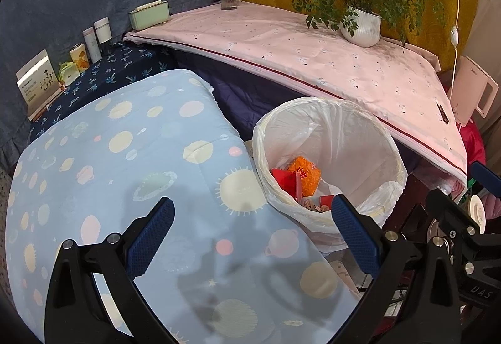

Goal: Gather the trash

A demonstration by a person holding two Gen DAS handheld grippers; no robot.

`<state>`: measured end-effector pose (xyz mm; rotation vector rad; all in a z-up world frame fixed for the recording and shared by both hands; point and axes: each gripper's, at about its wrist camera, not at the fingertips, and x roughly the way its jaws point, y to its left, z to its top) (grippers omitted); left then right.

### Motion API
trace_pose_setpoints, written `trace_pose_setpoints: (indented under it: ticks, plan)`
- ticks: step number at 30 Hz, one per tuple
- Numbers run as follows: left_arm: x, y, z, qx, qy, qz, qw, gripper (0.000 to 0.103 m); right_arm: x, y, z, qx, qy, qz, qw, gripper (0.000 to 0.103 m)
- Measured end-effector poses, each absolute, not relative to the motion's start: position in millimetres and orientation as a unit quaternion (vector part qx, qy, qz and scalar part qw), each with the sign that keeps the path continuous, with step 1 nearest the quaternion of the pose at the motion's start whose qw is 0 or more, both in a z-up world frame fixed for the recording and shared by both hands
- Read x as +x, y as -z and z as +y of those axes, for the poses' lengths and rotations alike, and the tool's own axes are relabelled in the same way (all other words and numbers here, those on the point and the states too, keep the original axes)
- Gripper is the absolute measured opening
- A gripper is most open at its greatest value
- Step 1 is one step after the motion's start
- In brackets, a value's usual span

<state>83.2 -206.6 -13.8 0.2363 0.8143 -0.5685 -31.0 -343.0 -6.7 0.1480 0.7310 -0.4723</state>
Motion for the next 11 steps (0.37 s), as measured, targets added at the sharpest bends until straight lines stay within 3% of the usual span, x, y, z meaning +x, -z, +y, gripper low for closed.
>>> trace_pose_setpoints:
  ticks: [11]
  plan:
    - [85.7, 15.6, -205.1, 0.115, 0.276, 0.388, 0.872, 0.096, -30.0, 4.1, -340.2, 0.069, 0.225, 0.351, 0.906, 0.097]
